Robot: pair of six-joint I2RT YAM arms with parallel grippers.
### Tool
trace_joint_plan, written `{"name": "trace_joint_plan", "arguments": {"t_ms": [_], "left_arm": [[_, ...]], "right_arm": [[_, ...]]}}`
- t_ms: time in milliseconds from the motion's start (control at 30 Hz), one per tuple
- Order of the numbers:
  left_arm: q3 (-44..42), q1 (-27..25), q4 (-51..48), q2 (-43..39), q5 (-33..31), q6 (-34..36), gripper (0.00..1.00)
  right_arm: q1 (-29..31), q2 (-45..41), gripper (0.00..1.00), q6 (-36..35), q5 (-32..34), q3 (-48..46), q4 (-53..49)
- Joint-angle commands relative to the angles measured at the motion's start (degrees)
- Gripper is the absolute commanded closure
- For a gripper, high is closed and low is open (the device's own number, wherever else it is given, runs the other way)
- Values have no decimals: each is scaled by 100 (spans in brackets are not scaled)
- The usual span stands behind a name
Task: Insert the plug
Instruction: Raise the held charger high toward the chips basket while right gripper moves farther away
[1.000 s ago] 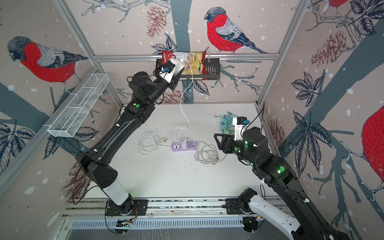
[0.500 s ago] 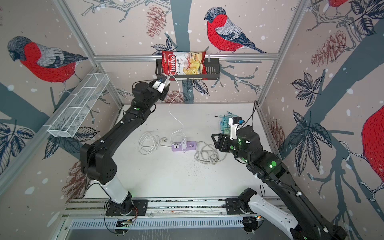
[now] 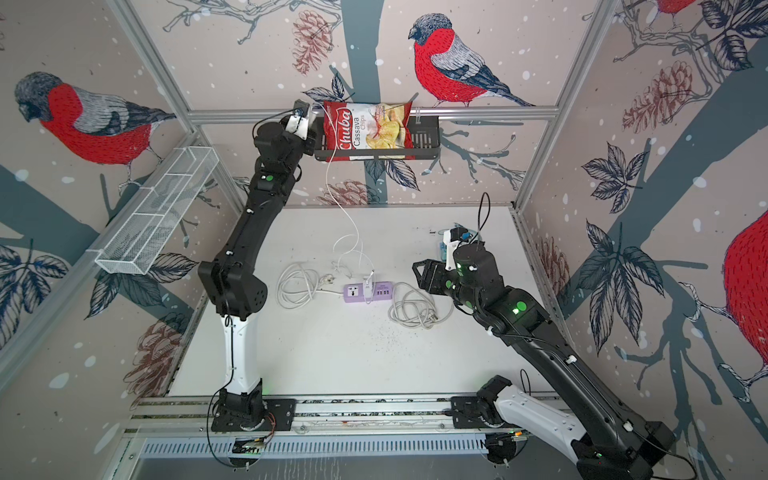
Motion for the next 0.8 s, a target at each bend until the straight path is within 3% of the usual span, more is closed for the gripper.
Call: {"name": "trace_joint_plan", "arguments": {"t_ms": [0, 200, 367, 400, 567, 767], "left_arm": [[346, 41, -58, 119, -134, -229, 73], [-11, 63, 383, -342, -95, -579, 76], [-2560, 29, 1950, -1761, 1076, -1969, 75], [-2752, 13, 2083, -1913, 1261, -2175, 75], [-2808, -245, 1518, -2380, 2076, -2670, 76], [-2916, -520, 1500, -2936, 3350, -3882, 75]], "right_arm": [[3, 34, 37, -8, -117, 95, 208], [10, 65, 37, -30, -198, 45, 343], [13, 76, 37, -17, -270, -98, 471], [13, 66, 37, -21, -280, -114, 469], [3, 61, 36, -105, -330, -146, 492], [-148, 101, 35, -204, -168, -74, 380]]}}
